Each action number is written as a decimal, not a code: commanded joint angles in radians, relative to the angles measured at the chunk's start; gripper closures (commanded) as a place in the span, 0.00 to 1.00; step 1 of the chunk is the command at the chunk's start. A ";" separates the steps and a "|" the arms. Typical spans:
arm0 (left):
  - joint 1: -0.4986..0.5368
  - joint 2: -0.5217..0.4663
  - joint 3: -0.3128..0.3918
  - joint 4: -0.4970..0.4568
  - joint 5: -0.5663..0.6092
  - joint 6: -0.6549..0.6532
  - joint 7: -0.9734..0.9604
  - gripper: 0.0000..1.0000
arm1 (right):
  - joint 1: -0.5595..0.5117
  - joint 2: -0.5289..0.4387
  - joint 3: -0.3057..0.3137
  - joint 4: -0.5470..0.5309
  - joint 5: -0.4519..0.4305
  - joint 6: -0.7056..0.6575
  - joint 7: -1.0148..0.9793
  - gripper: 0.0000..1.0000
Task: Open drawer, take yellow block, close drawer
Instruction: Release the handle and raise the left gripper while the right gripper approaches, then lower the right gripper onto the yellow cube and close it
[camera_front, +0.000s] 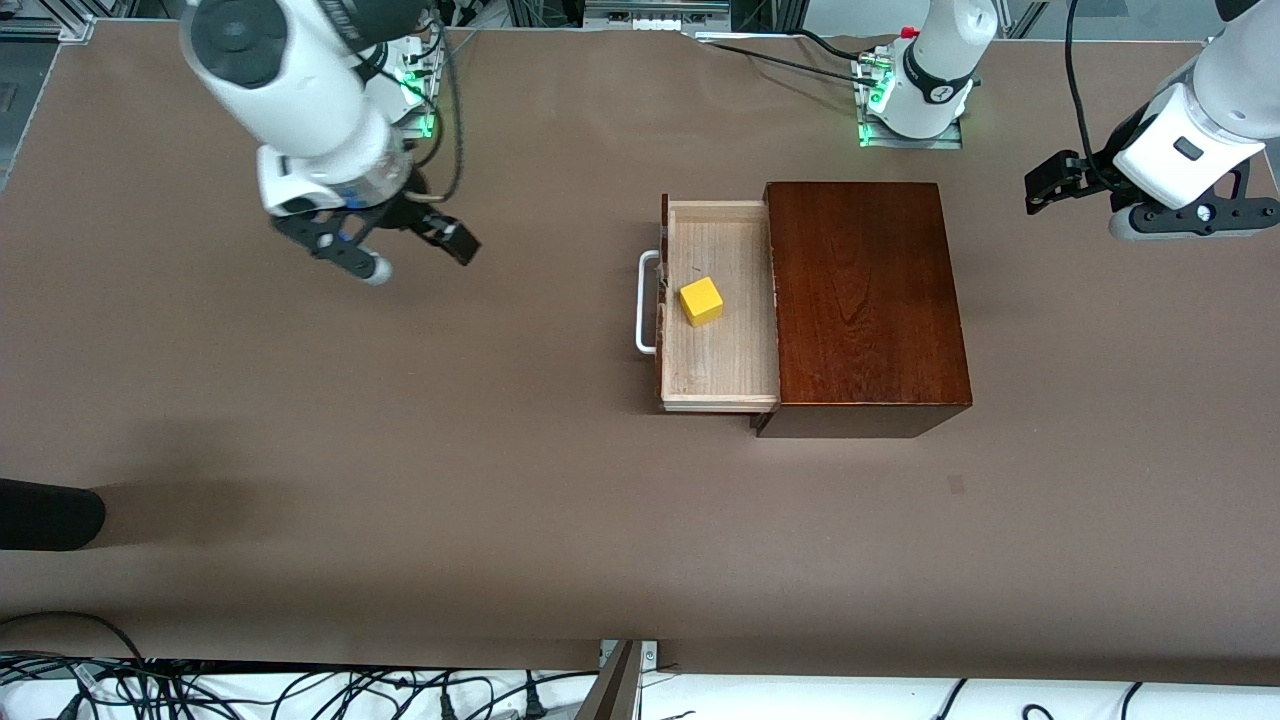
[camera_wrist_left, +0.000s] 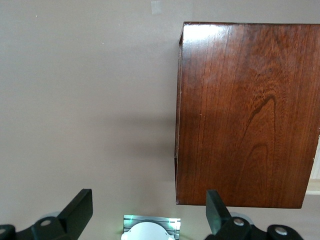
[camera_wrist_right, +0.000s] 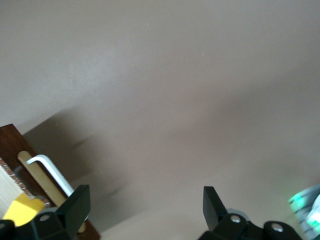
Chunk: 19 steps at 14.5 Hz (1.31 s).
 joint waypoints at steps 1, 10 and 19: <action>0.008 -0.019 -0.007 -0.018 -0.029 0.018 0.020 0.00 | 0.102 0.063 -0.007 0.079 0.007 0.016 0.210 0.00; 0.011 -0.013 0.005 0.002 -0.027 0.040 0.020 0.00 | 0.298 0.262 -0.009 0.266 -0.003 0.103 0.709 0.00; 0.045 0.055 0.010 0.110 -0.027 0.046 0.019 0.00 | 0.432 0.465 -0.012 0.469 -0.102 0.130 1.154 0.00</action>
